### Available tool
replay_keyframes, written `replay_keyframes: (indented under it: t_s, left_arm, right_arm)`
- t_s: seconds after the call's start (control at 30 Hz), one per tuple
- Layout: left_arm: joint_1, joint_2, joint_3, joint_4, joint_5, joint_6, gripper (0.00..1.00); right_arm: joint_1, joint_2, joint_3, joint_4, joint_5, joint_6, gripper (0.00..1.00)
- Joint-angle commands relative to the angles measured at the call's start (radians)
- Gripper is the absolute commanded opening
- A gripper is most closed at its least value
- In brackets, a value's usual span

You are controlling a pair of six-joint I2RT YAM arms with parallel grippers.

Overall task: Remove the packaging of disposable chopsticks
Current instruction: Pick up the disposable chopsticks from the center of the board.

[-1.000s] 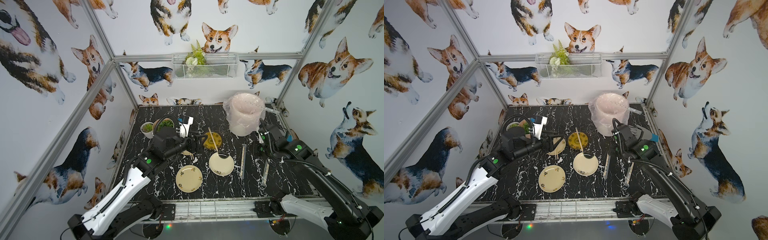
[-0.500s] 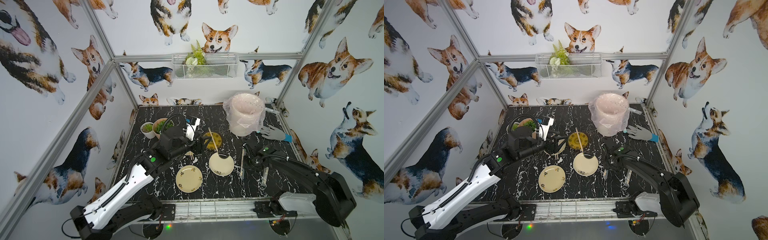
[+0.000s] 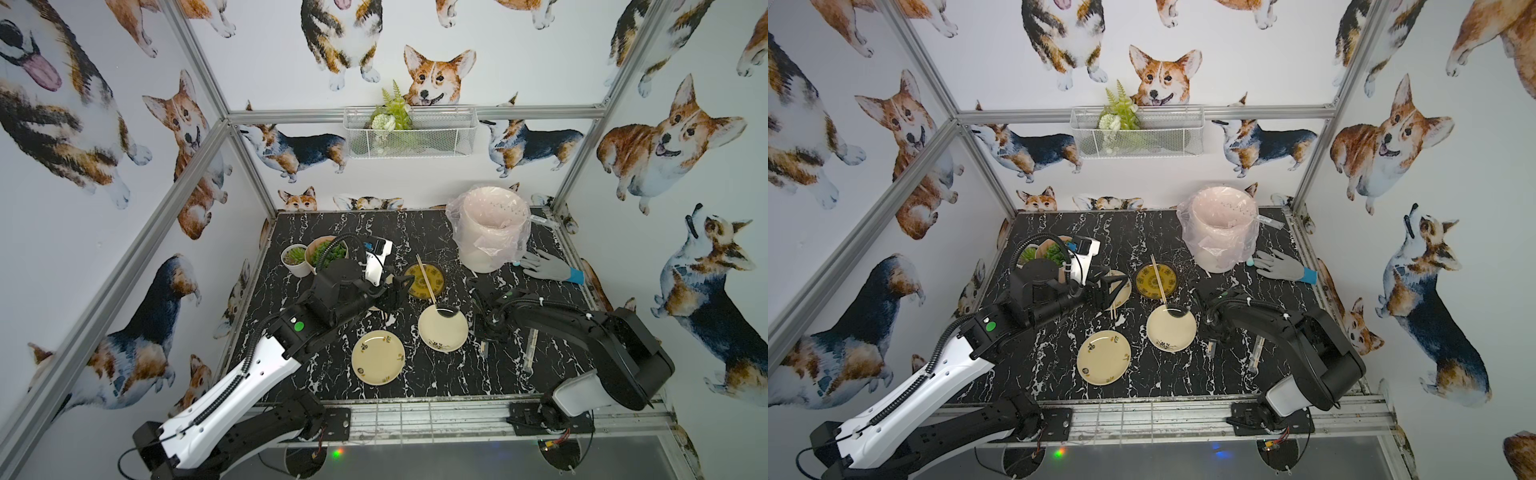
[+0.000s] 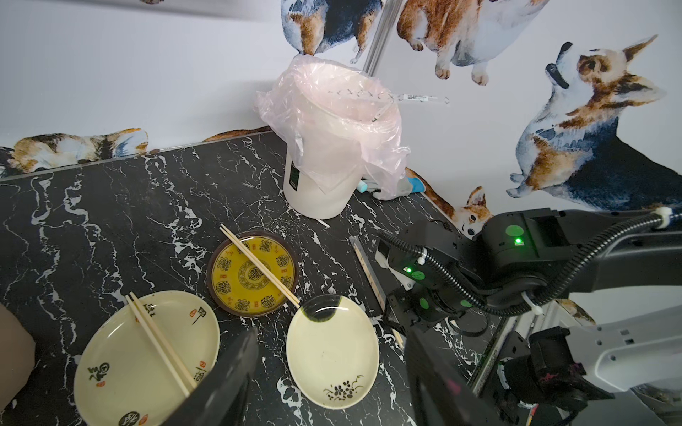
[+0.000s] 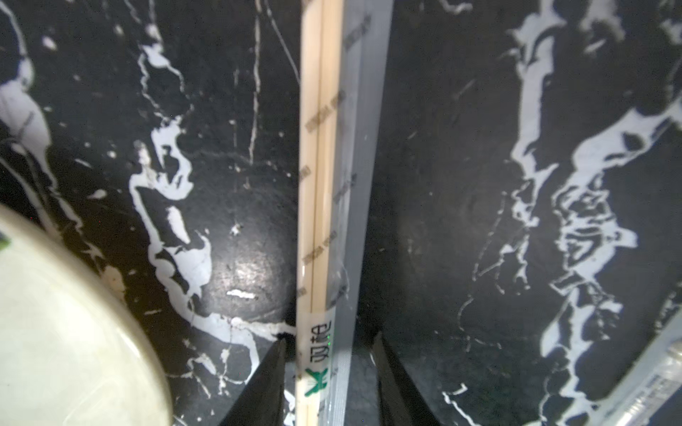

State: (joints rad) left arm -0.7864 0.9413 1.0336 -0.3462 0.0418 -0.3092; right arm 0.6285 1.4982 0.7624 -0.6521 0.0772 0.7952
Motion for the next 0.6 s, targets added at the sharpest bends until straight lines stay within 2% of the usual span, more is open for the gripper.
replay_keyframes:
  t_s: [0.0, 0.2, 0.43, 0.57]
  left_arm:
    - [0.000, -0.007, -0.001, -0.002, -0.017, 0.014, 0.66]
    - [-0.001, -0.018, -0.007, -0.004, -0.032, 0.016, 0.67]
    - [-0.001, -0.019, -0.009, -0.007, -0.046, 0.016, 0.67]
    - [-0.001, -0.022, -0.010, 0.000, -0.049, 0.012, 0.67]
  right_arm:
    - [0.001, 0.033, -0.022, 0.036, -0.014, 0.013, 0.34]
    - [-0.013, 0.029, -0.063, 0.020, -0.004, 0.030, 0.16]
    - [-0.049, -0.023, -0.097, 0.023, -0.019, 0.023, 0.00]
    - [-0.048, -0.089, -0.103, 0.004, -0.031, 0.015, 0.00]
